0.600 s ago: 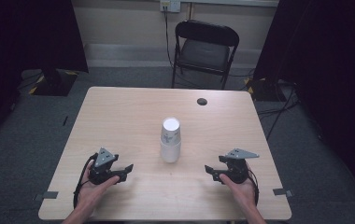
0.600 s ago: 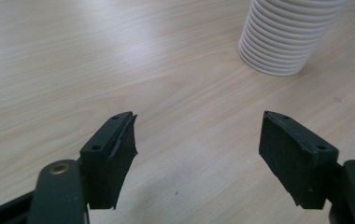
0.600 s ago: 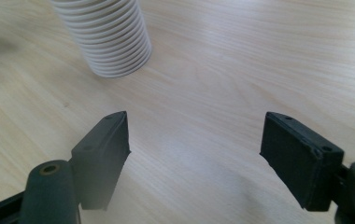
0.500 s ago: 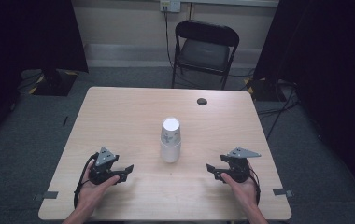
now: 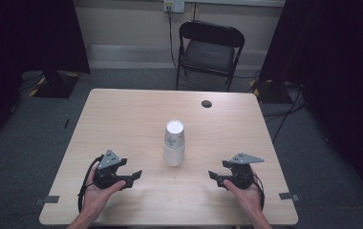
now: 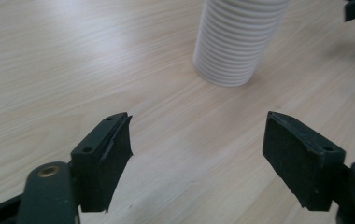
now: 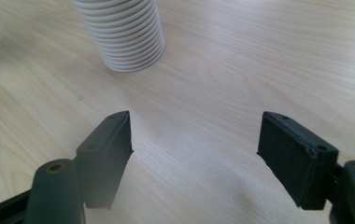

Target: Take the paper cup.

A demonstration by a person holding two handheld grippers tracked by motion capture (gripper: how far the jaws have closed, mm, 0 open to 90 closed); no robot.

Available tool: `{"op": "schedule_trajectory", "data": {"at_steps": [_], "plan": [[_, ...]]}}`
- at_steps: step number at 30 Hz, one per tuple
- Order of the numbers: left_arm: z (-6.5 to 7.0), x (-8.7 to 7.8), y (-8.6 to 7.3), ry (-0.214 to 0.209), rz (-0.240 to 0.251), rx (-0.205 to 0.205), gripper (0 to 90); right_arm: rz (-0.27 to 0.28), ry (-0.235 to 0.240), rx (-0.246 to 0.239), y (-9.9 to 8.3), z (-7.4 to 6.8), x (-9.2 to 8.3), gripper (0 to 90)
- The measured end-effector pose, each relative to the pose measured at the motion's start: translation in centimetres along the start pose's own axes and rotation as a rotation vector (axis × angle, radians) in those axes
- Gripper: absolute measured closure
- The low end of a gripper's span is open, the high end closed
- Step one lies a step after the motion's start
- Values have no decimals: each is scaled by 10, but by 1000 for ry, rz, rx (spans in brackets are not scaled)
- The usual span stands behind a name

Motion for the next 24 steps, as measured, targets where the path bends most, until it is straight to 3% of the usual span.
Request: {"op": "schedule_trajectory", "data": {"at_steps": [5, 12, 18, 24], "plan": [[11, 2, 12, -54, 13, 17, 263, -8, 7, -8, 0, -2, 3, 253], [18, 4, 21, -68, 18, 32, 251, -12, 14, -7, -1, -5, 6, 245], [19, 7, 41, -104, 70, 26, 252, -13, 17, -1, 0, -5, 7, 245], [24, 10, 52, -87, 108, 48, 246, -7, 21, -2, 1, -6, 8, 216]]}}
Point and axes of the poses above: each handheld gripper's, and its own axes: x roughly forward along the jaws, y roughly out of its top, z roughly to its right, the point moved 8 cm from there along x, roughly forward along the jaws, and after that the axes turned 9 degrees about y, right-handed, at the moved point
